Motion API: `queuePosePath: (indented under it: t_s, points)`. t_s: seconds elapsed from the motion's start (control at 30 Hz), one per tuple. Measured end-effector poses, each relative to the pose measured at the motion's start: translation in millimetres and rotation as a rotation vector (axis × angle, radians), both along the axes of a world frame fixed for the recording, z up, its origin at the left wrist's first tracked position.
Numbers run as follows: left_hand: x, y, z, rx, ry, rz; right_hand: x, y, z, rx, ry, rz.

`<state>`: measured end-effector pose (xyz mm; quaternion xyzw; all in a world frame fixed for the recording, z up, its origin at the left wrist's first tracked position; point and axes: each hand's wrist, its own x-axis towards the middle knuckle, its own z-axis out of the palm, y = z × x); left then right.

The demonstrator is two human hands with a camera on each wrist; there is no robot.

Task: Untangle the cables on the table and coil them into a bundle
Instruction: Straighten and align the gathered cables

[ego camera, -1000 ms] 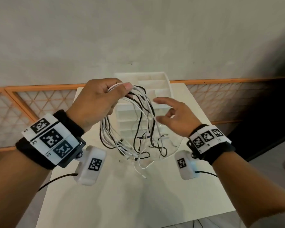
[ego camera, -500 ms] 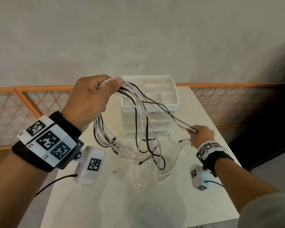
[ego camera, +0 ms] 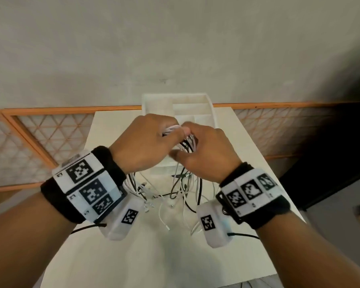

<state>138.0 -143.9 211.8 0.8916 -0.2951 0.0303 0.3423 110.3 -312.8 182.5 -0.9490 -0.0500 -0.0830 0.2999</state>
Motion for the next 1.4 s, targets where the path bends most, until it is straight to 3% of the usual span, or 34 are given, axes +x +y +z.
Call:
queuePosePath:
  t_s: [0.07,0.17,0.3,0.37,0.43,0.53,0.67,0.87,0.97,1.07,1.27,1.4]
  points:
    - [-3,-2,1,0.065,-0.012,-0.025,9,-5,-16,-0.157,0.107,-0.124]
    - [-5,2,-2,0.126,0.064,-0.05,19,-35,-34,-0.187,0.289,-0.223]
    - [-1,3,-22,0.02,0.243,-0.018,38,-73,-34,-0.236,0.252,-0.377]
    - [6,7,-34,-0.062,0.41,0.013,45,-89,-26,-0.209,0.211,-0.449]
    - [12,15,-52,-0.099,0.551,0.047,51,-106,-20,-0.147,0.16,-0.534]
    - [17,28,-87,-0.079,0.629,0.147,64,-132,-16,-0.005,0.117,-0.649]
    - [19,33,-117,-0.112,0.699,0.233,86,-148,-9,0.2,0.045,-0.645]
    - [48,22,-99,-0.317,0.663,0.196,127,-146,27,0.573,-0.232,-0.6]
    - [64,19,-89,-0.344,0.528,0.209,140,-147,32,0.758,-0.36,-0.553]
    - [72,17,-85,-0.307,0.377,0.25,141,-152,11,0.884,-0.398,-0.526]
    - [63,22,-110,-0.172,0.364,0.262,114,-168,-99,0.931,0.053,-0.606]
    - [45,23,-140,0.039,0.384,0.28,66,-176,-188,0.686,0.289,-0.609]
